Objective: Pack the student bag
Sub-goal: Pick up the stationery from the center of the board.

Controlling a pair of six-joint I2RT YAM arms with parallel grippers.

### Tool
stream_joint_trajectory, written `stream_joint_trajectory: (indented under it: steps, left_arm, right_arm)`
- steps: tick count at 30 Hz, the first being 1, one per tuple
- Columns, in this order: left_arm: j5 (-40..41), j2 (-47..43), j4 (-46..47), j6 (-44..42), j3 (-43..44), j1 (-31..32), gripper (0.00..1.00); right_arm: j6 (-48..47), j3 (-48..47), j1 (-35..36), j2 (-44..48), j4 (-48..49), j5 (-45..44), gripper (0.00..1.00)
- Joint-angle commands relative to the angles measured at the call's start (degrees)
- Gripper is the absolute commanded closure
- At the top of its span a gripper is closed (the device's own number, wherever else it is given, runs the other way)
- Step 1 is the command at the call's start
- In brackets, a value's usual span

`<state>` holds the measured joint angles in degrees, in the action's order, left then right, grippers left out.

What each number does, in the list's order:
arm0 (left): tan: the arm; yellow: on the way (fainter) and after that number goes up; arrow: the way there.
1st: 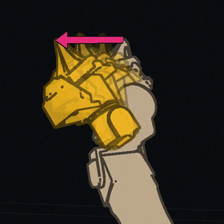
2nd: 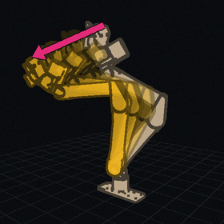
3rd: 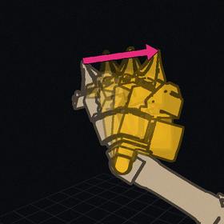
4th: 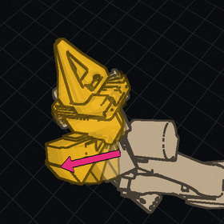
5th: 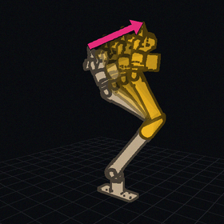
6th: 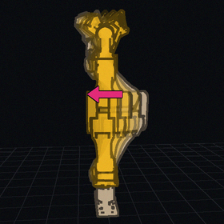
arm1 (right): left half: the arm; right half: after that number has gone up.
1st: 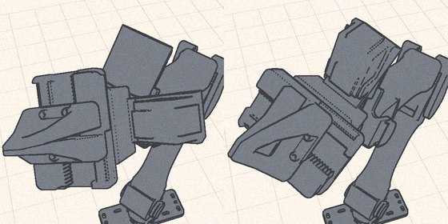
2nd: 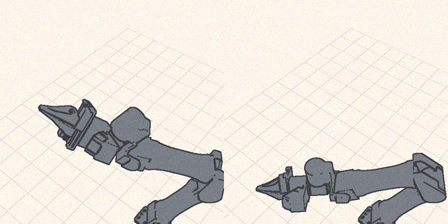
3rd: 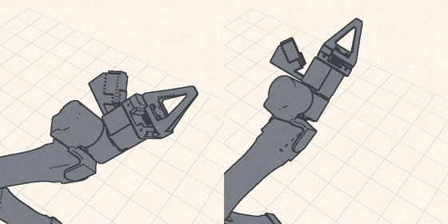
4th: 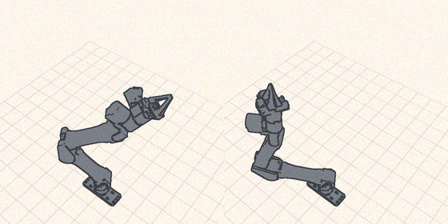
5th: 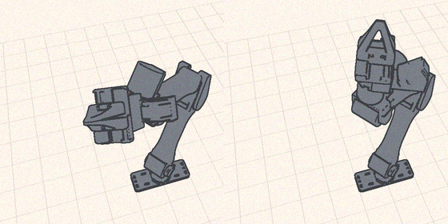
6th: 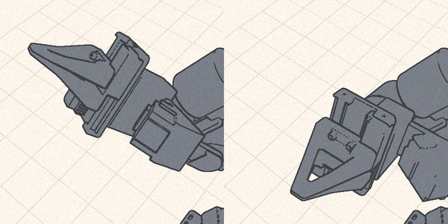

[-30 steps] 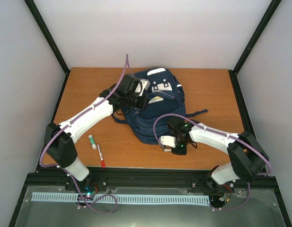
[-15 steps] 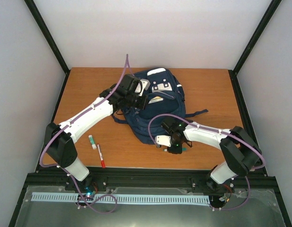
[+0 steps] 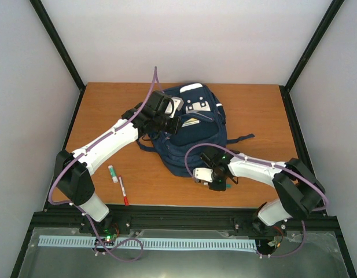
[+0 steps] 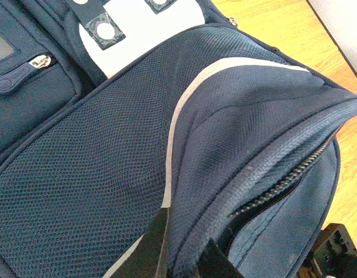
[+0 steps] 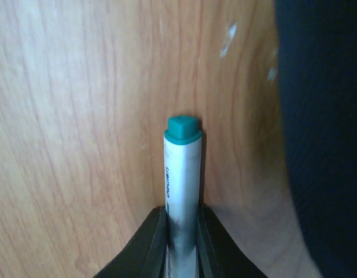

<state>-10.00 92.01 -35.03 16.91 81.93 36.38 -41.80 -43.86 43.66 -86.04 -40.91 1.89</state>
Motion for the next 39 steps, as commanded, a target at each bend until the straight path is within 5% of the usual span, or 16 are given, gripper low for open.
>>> stream_joint_trajectory:
  steps: [1, 9, 19, 26, 39]
  left_arm:
    - [-2.53, -1.67, 2.33, 2.09, 4.55, -0.36, 0.97]
    - [-2.82, -1.78, 2.26, 2.34, 4.55, -0.35, 0.97]
    - [-2.99, -1.58, 2.35, 2.43, 4.56, -0.35, 0.97]
    - [-3.10, -1.82, 2.41, 2.47, 4.56, -0.35, 0.97]
    - [-3.45, -1.92, 2.42, 2.77, 4.55, -0.39, 0.97]
  right_arm:
    - [1.20, 3.65, -2.40, 3.15, -3.12, -1.88, 0.90]
    - [1.17, 5.01, -15.78, 7.75, -5.11, 0.56, 0.90]
    - [5.64, -1.65, -30.82, -0.58, -5.28, 7.00, 0.87]
    - [6.57, 1.09, -31.71, -0.24, -4.87, 4.31, 0.71]
    - [6.68, 5.23, -31.76, 5.21, -5.03, -3.71, 0.72]
